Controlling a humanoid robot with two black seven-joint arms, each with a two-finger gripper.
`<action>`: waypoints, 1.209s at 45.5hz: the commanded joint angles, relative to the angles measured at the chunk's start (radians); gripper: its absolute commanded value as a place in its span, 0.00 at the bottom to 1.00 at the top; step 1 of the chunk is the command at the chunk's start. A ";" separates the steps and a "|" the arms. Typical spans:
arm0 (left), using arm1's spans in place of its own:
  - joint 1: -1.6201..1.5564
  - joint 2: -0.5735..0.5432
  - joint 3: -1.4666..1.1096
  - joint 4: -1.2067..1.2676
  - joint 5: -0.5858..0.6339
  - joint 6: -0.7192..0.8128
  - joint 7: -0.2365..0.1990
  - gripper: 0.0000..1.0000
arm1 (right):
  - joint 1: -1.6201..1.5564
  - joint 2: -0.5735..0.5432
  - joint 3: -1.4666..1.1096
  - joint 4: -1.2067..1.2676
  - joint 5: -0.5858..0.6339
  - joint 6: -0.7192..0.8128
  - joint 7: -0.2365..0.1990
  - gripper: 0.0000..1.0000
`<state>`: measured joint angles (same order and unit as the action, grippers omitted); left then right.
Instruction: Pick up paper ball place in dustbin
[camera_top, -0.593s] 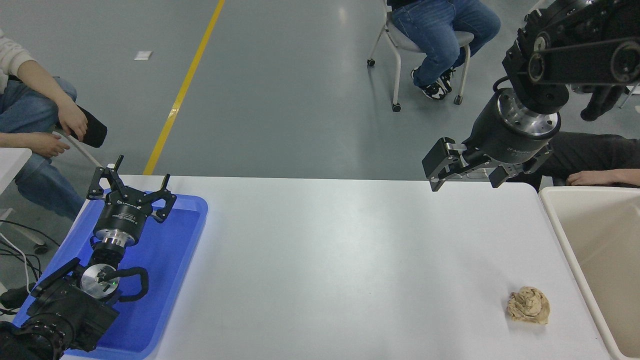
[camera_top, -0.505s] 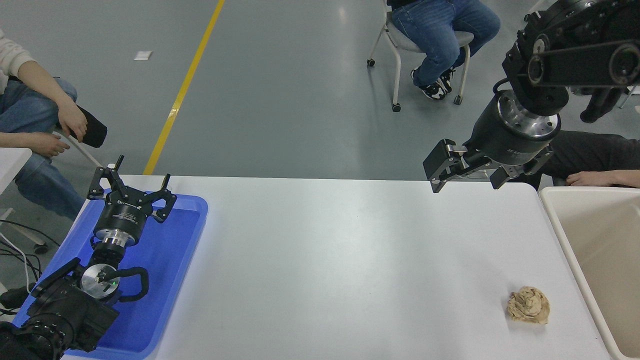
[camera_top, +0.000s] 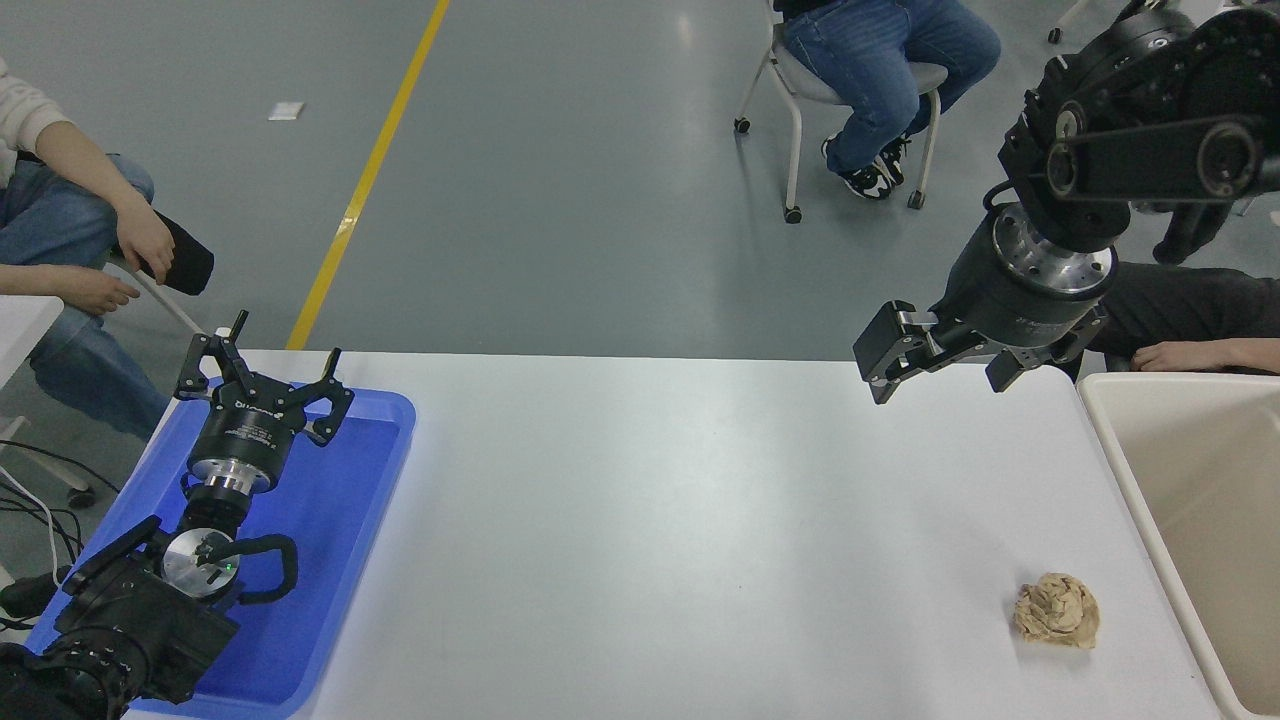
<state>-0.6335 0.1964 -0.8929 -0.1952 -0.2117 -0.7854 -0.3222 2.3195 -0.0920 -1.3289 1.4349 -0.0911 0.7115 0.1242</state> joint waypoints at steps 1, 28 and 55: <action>0.000 0.000 0.000 -0.003 0.000 0.000 0.000 1.00 | -0.005 -0.005 0.008 -0.001 -0.002 -0.003 0.000 1.00; 0.000 0.001 0.000 0.000 0.000 0.000 0.000 1.00 | -0.146 -0.336 0.011 0.004 -0.323 -0.083 0.000 1.00; -0.002 0.000 0.000 0.000 0.000 0.000 0.000 1.00 | -0.745 -0.568 0.322 -0.156 -0.662 -0.300 -0.001 1.00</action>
<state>-0.6345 0.1965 -0.8927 -0.1962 -0.2116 -0.7854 -0.3221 1.8361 -0.5863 -1.1501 1.3666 -0.6202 0.5014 0.1235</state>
